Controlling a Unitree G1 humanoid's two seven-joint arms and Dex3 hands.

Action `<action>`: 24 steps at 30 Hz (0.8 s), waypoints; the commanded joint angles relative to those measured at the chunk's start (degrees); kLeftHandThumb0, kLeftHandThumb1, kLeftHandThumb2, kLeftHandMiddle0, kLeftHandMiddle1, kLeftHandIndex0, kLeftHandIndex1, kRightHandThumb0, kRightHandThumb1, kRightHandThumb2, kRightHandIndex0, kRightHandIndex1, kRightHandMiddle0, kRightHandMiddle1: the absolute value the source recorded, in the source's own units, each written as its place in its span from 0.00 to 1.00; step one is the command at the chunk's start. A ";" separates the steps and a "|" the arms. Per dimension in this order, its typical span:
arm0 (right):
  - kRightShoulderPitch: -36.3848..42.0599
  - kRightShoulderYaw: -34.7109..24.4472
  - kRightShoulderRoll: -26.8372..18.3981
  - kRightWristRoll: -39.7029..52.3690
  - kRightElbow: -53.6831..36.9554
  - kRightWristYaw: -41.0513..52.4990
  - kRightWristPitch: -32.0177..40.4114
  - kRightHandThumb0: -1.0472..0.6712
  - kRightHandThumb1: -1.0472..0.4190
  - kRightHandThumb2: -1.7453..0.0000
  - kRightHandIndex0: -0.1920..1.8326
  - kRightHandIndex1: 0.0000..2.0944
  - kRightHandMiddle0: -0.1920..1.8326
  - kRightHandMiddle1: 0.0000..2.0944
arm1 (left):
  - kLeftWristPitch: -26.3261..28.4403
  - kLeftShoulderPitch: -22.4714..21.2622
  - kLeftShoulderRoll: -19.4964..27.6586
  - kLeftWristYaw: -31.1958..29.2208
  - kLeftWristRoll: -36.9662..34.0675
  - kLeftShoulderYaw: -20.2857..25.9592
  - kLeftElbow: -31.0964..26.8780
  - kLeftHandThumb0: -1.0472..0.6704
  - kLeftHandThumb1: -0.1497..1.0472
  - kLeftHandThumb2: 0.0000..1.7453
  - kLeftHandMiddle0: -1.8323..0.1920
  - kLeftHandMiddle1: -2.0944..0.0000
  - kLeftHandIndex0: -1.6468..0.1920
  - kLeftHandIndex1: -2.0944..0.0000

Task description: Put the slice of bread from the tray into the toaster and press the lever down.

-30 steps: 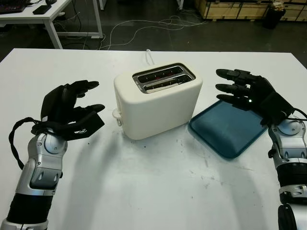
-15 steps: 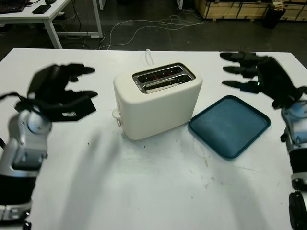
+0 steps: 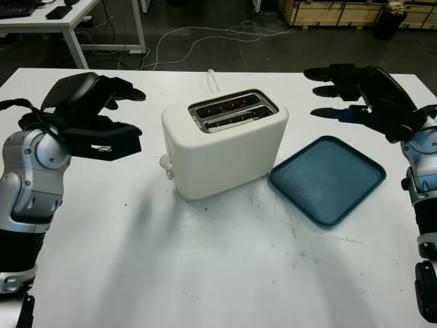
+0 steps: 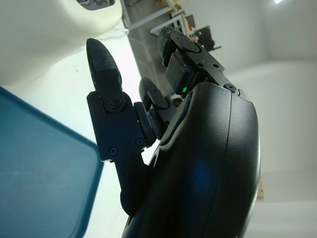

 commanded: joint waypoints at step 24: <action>-1.11 1.21 -0.17 -0.70 -1.73 0.14 1.62 0.37 0.16 1.00 0.45 0.00 0.39 0.00 | -1.00 -0.46 -0.71 1.12 1.60 -0.81 0.77 0.24 0.75 0.00 0.61 0.60 0.43 0.98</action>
